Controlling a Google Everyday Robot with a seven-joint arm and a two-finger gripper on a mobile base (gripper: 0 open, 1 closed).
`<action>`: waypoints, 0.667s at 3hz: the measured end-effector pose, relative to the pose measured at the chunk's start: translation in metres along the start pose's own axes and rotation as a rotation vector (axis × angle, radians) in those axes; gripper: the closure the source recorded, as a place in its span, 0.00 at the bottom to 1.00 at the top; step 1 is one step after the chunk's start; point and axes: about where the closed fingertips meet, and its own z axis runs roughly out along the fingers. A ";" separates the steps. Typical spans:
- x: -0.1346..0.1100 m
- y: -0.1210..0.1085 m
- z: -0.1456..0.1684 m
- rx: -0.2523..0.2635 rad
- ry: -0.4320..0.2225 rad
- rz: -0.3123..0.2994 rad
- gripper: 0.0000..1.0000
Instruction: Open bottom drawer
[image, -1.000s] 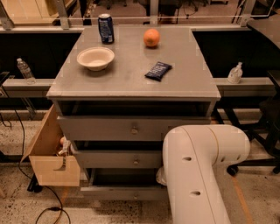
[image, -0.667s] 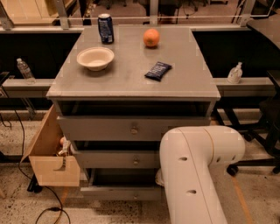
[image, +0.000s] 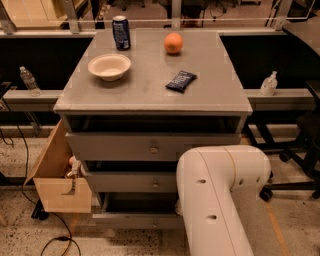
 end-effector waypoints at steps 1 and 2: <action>0.007 0.008 0.017 -0.024 0.003 0.020 1.00; 0.010 0.017 0.019 -0.027 0.005 0.038 1.00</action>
Offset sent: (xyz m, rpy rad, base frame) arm -0.0250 -0.0074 -0.0308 0.0120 0.0463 -0.0490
